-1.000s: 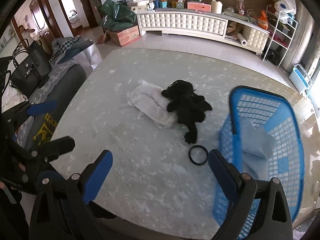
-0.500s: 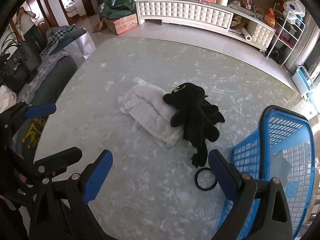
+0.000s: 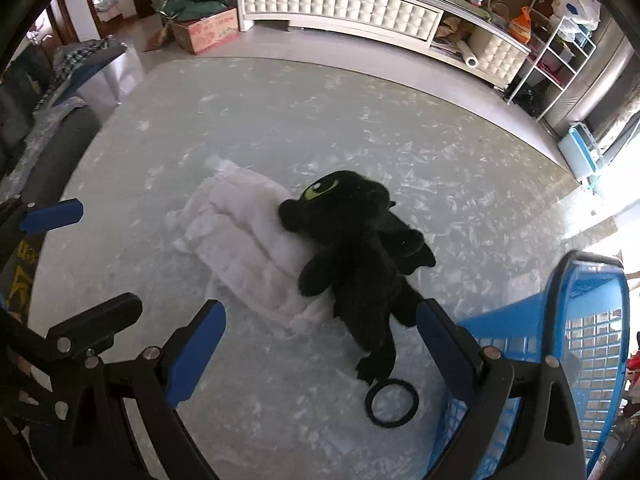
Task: Organize soft objects
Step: 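Reach the right gripper to the black plush dragon and grasp it, then carry the plush dragon with the right gripper over the basket while the left gripper reaches the white towel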
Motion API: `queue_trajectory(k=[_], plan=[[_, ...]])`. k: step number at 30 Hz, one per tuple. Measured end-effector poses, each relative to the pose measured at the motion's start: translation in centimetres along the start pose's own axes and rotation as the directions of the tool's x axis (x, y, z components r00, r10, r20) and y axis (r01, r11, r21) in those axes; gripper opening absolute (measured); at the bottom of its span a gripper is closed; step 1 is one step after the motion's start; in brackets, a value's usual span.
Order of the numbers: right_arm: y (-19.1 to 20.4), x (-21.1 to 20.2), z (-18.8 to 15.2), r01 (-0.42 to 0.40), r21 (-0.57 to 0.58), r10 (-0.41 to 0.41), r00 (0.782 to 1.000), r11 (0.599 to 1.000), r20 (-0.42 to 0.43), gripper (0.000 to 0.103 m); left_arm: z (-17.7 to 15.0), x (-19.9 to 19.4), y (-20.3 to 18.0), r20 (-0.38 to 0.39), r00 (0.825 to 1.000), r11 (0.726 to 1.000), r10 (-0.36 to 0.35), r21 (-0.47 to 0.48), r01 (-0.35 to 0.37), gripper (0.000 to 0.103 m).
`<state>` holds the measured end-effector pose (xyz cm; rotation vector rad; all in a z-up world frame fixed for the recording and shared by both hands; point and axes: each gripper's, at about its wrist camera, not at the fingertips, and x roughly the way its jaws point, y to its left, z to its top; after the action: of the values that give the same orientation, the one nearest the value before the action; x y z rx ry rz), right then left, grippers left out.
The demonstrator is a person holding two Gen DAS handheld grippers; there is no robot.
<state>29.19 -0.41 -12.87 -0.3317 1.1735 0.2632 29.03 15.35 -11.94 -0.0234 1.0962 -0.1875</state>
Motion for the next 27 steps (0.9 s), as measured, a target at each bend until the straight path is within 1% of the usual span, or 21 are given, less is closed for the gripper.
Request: queue_trajectory(k=[3, 5, 9, 13, 14, 15, 16, 17, 19, 21, 22, 24, 27], plan=[[-0.2, 0.8, 0.8, 0.024, 0.011, -0.023, 1.0, 1.0, -0.01, 0.096, 0.5, 1.1, 0.6, -0.005, 1.0, 1.0, -0.01, -0.007, 0.01, 0.103], [-0.3, 1.3, 1.1, 0.052, 0.008, -0.051, 0.998, 0.999, -0.022, 0.096, 0.8, 2.0, 0.8, -0.016, 1.0, 1.0, -0.016, -0.016, 0.016, 0.103], [-0.5, 2.9, 1.4, 0.079, -0.001, -0.079, 0.996, 0.997, -0.045, 0.096, 1.1, 3.3, 1.2, -0.025, 0.999, 0.999, -0.026, -0.028, 0.026, 0.103], [-1.1, 4.4, 1.4, 0.091, 0.006, -0.09, 0.993, 0.996, -0.082, 0.096, 0.9, 4.4, 1.3, -0.035, 0.998, 0.998, -0.043, -0.045, 0.041, 0.103], [-1.5, 4.9, 1.4, 0.084, 0.017, -0.082, 0.992, 0.996, -0.098, 0.096, 0.9, 4.6, 1.3, -0.039, 0.998, 0.998, -0.046, -0.047, 0.044, 0.103], [-1.8, 5.3, 1.3, 0.077, 0.029, -0.073, 0.991, 0.997, -0.108, 0.092, 0.8, 4.8, 1.3, -0.041, 0.998, 0.998, -0.047, -0.047, 0.045, 0.103], [-2.1, 5.5, 1.2, 0.07, 0.048, -0.065, 0.993, 0.996, -0.098, 0.089, 0.7, 5.0, 1.2, -0.045, 0.998, 0.998, -0.048, -0.043, 0.046, 0.103], [-2.4, 5.6, 1.1, 0.058, 0.062, -0.051, 0.993, 0.996, -0.108, 0.084, 0.6, 5.2, 1.1, -0.049, 0.998, 0.998, -0.049, -0.038, 0.047, 0.103], [-2.9, 5.9, 1.0, 0.037, 0.082, -0.027, 0.993, 0.996, -0.119, 0.081, 0.6, 5.5, 1.0, -0.053, 0.998, 0.999, -0.045, -0.032, 0.043, 0.103], [-3.0, 5.8, 0.9, 0.024, 0.088, -0.014, 0.993, 0.996, -0.113, 0.069, 0.5, 5.8, 0.9, -0.056, 0.997, 0.998, -0.047, -0.034, 0.045, 0.103], [-3.1, 5.8, 0.7, 0.018, 0.091, -0.008, 0.994, 0.996, -0.11, 0.067, 0.5, 5.9, 0.9, -0.057, 0.997, 0.998, -0.049, -0.035, 0.047, 0.103], [-3.2, 5.5, 0.5, 0.017, 0.09, -0.009, 0.996, 0.996, -0.094, 0.059, 0.5, 5.9, 0.8, -0.057, 0.997, 0.998, -0.052, -0.035, 0.05, 0.103], [-3.0, 5.2, 0.3, 0.017, 0.086, -0.011, 0.997, 0.996, -0.078, 0.054, 0.4, 5.8, 1.0, -0.057, 0.997, 0.998, -0.051, -0.035, 0.049, 0.103]])
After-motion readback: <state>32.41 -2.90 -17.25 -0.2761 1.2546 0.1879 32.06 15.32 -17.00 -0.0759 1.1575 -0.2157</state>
